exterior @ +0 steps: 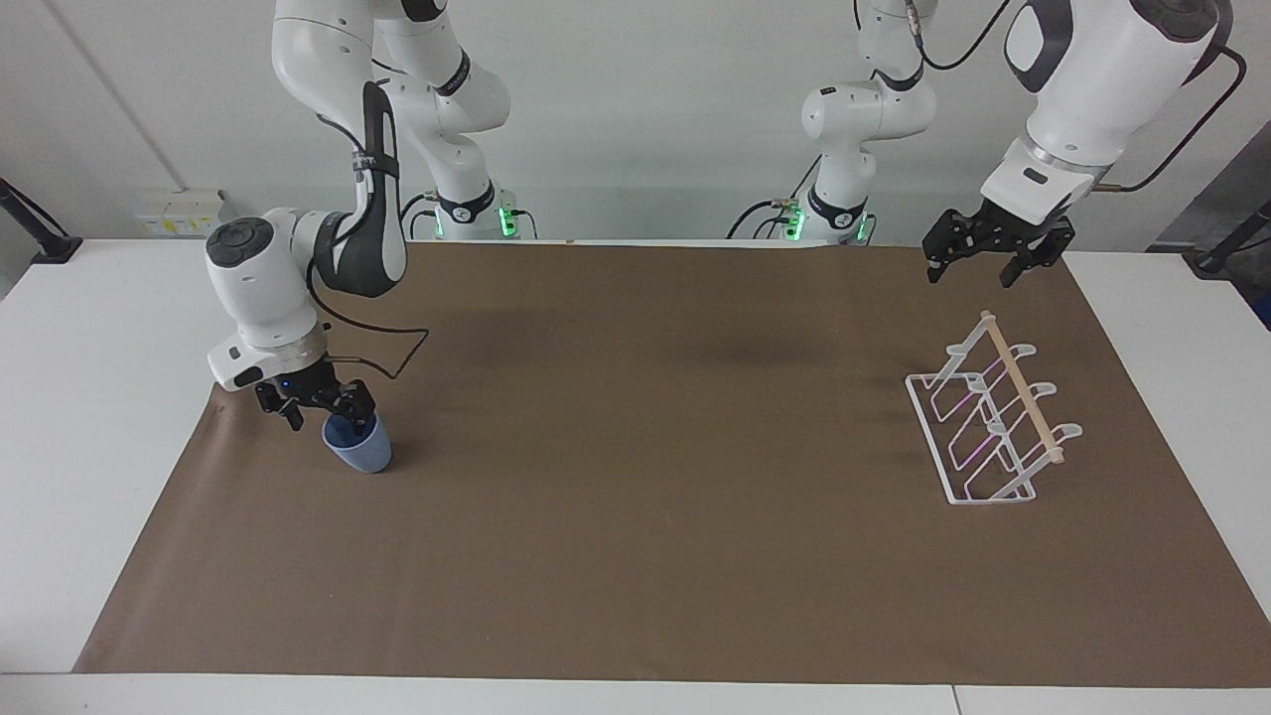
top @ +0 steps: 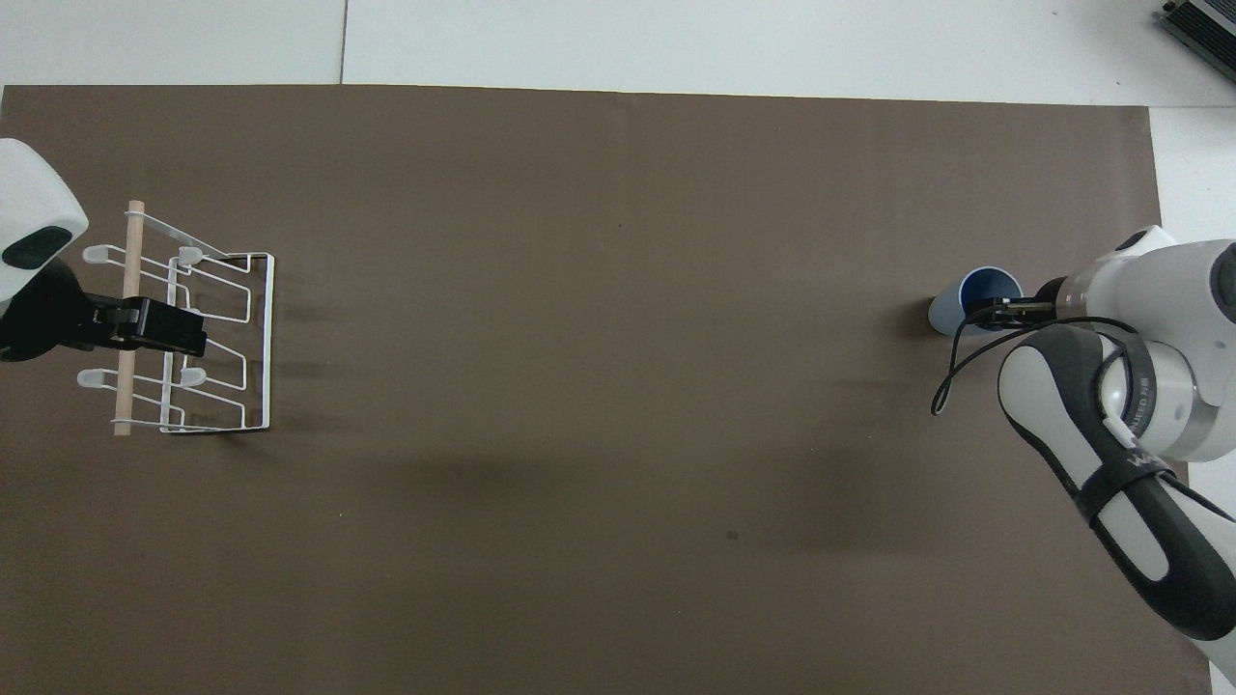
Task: Hang cup on cup holder
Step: 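Reach the right gripper to the light blue cup and grasp its rim, then lift the blue cup with the right gripper while the left gripper rises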
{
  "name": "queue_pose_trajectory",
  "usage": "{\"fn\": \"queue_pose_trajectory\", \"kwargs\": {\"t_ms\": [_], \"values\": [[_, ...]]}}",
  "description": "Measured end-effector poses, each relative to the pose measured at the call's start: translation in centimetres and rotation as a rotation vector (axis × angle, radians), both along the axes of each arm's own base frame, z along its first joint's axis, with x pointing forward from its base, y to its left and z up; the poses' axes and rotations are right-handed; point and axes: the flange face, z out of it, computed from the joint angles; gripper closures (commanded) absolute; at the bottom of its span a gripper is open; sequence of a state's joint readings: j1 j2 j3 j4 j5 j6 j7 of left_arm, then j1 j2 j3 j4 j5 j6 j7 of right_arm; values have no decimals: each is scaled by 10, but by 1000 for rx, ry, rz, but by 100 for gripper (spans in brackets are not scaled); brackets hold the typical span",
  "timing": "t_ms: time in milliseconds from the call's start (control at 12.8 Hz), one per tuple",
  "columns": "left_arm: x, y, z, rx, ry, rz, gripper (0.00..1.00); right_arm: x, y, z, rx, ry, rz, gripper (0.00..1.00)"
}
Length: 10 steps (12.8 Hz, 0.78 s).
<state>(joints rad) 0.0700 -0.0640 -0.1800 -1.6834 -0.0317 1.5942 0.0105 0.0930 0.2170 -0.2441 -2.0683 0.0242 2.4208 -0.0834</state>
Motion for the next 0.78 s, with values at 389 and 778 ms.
{"fn": "queue_pose_trajectory", "kwargs": {"t_ms": [389, 778], "values": [[1, 6, 0, -1, -1, 12, 0, -1, -4, -3, -1, 5, -7, 100], [0, 6, 0, 0, 1, 12, 0, 9, -3, 17, 12, -5, -14, 100]]}}
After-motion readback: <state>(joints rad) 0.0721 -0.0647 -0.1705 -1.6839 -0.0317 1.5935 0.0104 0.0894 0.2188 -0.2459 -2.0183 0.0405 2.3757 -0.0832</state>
